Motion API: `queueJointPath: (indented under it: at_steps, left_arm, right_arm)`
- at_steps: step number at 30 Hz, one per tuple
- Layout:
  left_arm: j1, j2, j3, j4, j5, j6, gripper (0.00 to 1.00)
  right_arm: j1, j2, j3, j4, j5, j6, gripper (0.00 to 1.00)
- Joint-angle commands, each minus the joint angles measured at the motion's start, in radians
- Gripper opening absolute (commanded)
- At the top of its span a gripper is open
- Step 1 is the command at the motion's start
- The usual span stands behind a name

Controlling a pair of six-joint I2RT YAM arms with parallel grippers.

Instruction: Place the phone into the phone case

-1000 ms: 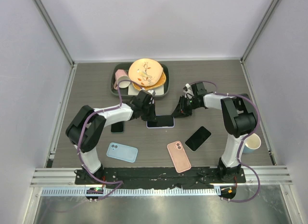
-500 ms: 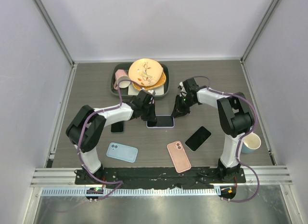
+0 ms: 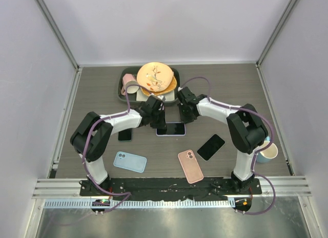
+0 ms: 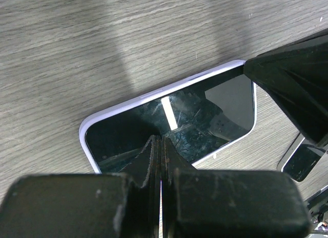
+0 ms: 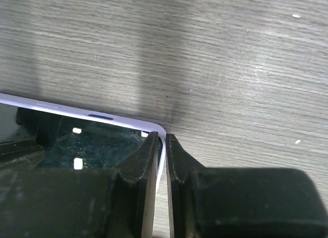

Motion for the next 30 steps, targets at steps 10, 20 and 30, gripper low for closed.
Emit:
queueJointPath:
  at_steps: [10, 20, 30]
  left_arm:
    - [-0.001, -0.058, 0.004, -0.017, 0.018, 0.023, 0.16]
    - [0.073, -0.397, -0.26, 0.222, 0.118, -0.061, 0.61]
    - [0.263, -0.522, -0.435, 0.272, 0.285, -0.161, 0.66]
  right_arm:
    - [0.014, -0.242, -0.109, 0.108, -0.021, -0.025, 0.4]
    - [-0.043, -0.362, -0.254, 0.202, -0.366, 0.042, 0.62]
    - [-0.172, -0.283, -0.405, 0.34, -0.563, 0.102, 0.58]
